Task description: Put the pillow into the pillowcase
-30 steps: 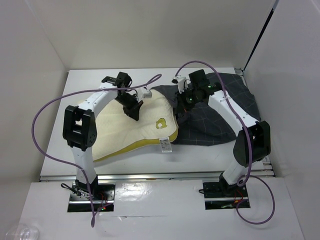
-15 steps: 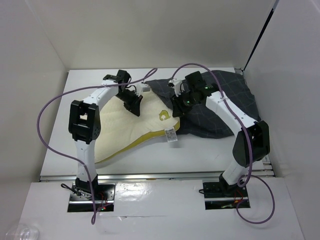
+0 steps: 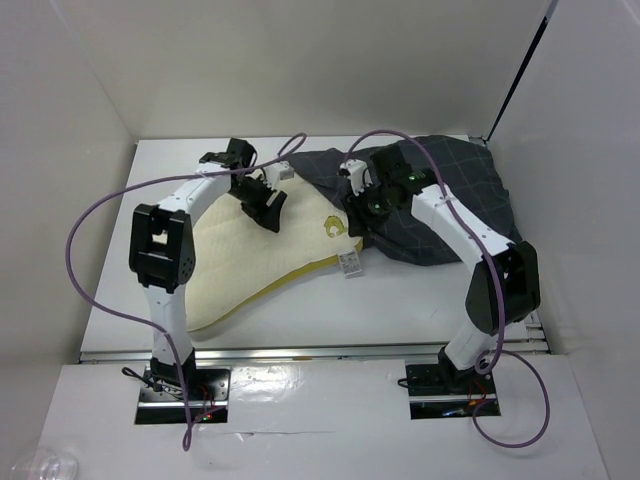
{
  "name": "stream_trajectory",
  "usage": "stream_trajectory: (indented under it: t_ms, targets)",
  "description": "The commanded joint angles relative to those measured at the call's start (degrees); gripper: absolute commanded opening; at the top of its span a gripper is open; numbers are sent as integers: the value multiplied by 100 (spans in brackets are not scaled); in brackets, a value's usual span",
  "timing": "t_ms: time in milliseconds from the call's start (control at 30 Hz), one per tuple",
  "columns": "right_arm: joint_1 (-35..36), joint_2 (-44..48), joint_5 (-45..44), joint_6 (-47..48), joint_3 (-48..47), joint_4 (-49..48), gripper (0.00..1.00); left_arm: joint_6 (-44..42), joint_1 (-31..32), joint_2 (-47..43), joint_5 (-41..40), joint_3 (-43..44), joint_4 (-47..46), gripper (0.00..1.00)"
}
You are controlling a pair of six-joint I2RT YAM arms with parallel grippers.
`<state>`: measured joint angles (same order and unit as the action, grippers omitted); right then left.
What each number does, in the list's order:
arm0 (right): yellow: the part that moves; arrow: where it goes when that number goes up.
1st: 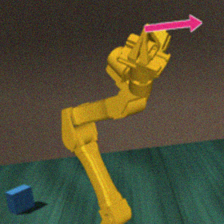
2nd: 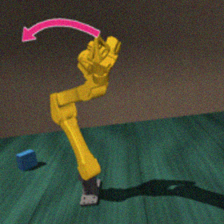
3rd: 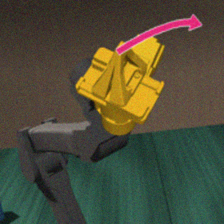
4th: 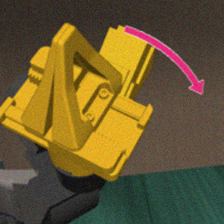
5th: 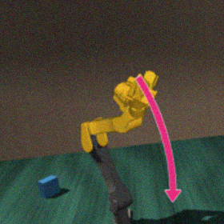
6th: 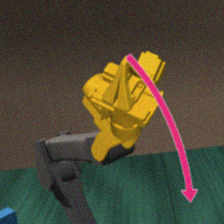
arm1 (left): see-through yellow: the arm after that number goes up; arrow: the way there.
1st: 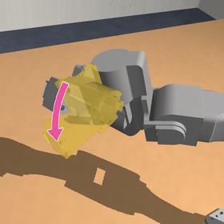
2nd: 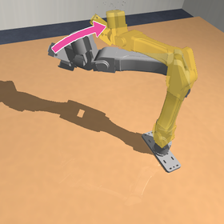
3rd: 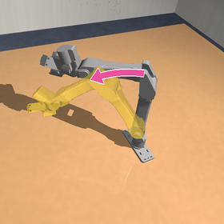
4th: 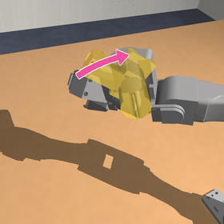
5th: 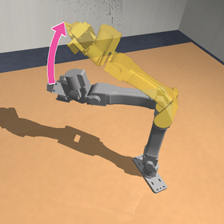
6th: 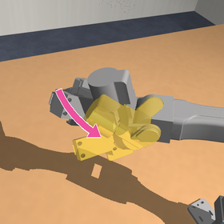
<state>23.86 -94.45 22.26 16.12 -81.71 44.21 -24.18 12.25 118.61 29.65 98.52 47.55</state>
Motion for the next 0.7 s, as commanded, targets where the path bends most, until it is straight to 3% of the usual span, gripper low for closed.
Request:
stream_trajectory:
  t_ms: [0, 100, 400, 667]
  targets:
    - [31, 305, -134, -100, 103, -184, 54, -130, -56, -636, -521, -253, 53, 77]
    - [-187, 305, -187, -231, 156, -237, 54, -288, 13, -1233, -574, -499, 53, 88]
    - [-715, 7, 77, -522, -29, -237, 54, -1272, 971, -3220, -1207, -2336, -491, 90]
    - [-1067, -99, 331, -742, -205, -132, 54, -1458, 2043, -4284, -2164, -4146, -2038, 96]
